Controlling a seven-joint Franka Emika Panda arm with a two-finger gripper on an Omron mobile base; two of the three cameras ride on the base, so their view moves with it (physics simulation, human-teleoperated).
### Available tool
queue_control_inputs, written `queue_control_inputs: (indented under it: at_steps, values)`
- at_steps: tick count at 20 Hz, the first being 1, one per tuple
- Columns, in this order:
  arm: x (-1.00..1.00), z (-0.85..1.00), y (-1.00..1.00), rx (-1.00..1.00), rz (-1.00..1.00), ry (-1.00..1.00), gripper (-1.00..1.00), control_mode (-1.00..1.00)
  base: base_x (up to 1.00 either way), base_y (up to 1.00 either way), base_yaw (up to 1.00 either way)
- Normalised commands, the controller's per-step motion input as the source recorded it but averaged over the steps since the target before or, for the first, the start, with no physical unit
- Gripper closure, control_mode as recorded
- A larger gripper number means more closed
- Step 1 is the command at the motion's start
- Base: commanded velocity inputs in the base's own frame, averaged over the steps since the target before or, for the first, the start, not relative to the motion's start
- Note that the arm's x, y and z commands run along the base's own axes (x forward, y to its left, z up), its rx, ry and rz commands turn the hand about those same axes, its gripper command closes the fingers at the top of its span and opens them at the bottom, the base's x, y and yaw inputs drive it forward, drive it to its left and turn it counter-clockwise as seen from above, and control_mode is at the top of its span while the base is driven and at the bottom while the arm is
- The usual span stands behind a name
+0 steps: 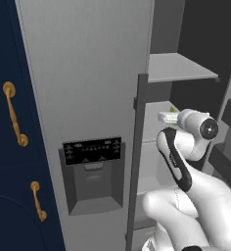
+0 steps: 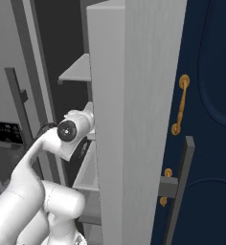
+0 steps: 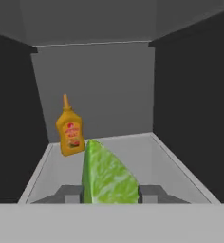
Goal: Grab a lemon wedge from the fridge and one ice cube from the ice bowl, and put them in the glass of lemonade.
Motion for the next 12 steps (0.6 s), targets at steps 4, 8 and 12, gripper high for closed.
queue_control_inputs:
  at_steps: [4,8,12]
  values:
    - [-1.0,1.0,0.0,0.0,-0.1,0.09,1.0,-1.0,0.0,0.0,0.0]
    - [-1.0,1.0,-0.1,0.0,-0.07,0.33,1.0,-1.0,0.0,0.0,0.0]
    - [-1.0,0.54,-0.07,0.0,0.0,0.29,1.0,-1.0,0.0,0.0,0.0]
